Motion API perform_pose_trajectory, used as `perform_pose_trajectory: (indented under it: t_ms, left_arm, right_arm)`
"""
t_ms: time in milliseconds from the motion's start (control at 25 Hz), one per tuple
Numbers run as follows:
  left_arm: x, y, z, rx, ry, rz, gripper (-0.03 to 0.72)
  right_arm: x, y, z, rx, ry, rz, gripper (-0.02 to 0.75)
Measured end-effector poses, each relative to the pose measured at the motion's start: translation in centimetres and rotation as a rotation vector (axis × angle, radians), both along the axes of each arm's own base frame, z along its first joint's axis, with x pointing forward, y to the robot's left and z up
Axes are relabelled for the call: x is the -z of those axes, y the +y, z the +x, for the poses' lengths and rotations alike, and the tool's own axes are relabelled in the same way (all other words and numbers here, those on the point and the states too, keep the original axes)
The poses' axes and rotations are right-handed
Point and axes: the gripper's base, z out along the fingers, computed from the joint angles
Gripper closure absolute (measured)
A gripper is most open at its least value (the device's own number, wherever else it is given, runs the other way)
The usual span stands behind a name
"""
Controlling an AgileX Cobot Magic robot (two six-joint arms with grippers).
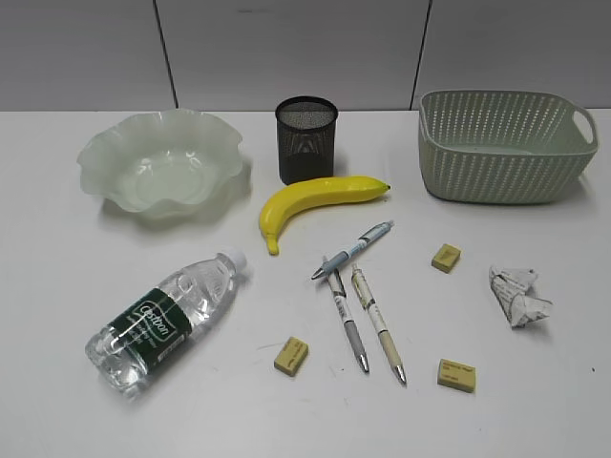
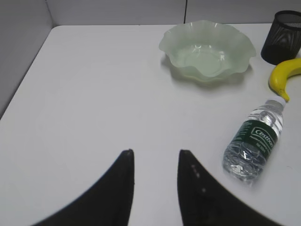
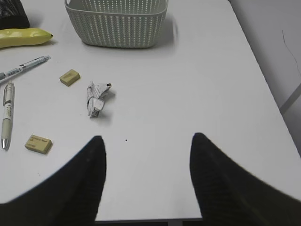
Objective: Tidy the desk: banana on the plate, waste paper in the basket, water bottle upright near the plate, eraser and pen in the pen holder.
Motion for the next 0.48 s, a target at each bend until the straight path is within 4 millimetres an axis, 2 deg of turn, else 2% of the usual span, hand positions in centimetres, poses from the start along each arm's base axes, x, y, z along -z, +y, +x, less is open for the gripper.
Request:
perform_pose_trajectory:
  t_ms: [280, 400, 480]
  left_arm:
    - [-0.2, 0.0, 0.0, 0.0, -0.016, 0.0, 0.451]
    - [-1.6, 0.0, 0.4, 0.001, -0.076, -0.001, 0.451]
    - [-2.6, -0.1, 1.4, 0.001, -0.1, -0.002, 0.449]
  right_arm:
    - [0.0, 0.0, 0.0, 0.0, 0.0, 0.0, 0.282]
    - [0.0, 0.0, 0.0, 0.0, 0.0, 0.0, 0.282]
    - [0.0, 0.0, 0.0, 0.0, 0.0, 0.0, 0.282]
